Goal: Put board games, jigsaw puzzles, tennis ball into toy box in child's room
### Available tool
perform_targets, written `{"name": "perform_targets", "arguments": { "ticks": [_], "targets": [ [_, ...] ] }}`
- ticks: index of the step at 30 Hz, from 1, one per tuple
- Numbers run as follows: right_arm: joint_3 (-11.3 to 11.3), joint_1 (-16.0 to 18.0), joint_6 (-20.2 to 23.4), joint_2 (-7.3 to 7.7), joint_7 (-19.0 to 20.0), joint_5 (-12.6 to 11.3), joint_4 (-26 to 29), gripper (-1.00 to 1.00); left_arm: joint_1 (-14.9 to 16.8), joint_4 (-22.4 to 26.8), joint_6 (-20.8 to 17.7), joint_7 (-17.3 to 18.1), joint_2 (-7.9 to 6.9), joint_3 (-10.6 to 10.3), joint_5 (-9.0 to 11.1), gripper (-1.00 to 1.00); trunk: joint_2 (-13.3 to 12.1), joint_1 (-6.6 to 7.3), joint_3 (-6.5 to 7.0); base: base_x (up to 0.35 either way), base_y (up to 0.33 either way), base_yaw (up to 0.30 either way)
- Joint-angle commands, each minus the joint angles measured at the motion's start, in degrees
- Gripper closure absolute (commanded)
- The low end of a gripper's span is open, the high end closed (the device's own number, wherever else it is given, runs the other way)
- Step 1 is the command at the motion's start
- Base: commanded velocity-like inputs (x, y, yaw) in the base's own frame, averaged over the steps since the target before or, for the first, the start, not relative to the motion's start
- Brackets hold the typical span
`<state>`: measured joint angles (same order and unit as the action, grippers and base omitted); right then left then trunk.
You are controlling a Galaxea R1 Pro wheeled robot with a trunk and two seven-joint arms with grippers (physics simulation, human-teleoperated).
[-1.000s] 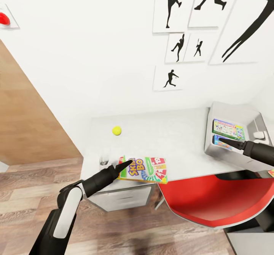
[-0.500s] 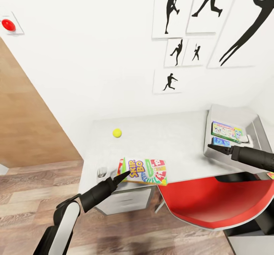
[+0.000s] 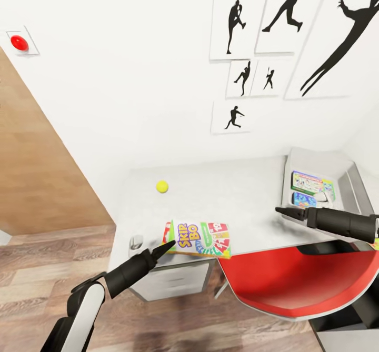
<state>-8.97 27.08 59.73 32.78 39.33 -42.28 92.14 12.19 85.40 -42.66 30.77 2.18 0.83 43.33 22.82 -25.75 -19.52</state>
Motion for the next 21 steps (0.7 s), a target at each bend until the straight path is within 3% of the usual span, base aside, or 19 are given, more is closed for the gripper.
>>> {"name": "perform_targets", "arguments": {
  "ticks": [1, 21],
  "targets": [
    [0.3, 0.1, 0.3, 0.01, 0.3, 0.3, 0.0, -1.00, 0.0, 0.0, -0.3, 0.1, -0.19, 0.1, 0.2, -1.00, 0.1, -0.03, 0.00, 0.000, 0.000, 0.000],
    [2.2, 0.4, 0.3, 0.04, 0.2, 0.1, -0.4, -1.00, -0.6, -0.1, 0.6, 0.0, -1.07, 0.1, 0.3, -1.00, 0.1, -0.03, 1.85, 0.000, 0.000, 0.009]
  ]
}}
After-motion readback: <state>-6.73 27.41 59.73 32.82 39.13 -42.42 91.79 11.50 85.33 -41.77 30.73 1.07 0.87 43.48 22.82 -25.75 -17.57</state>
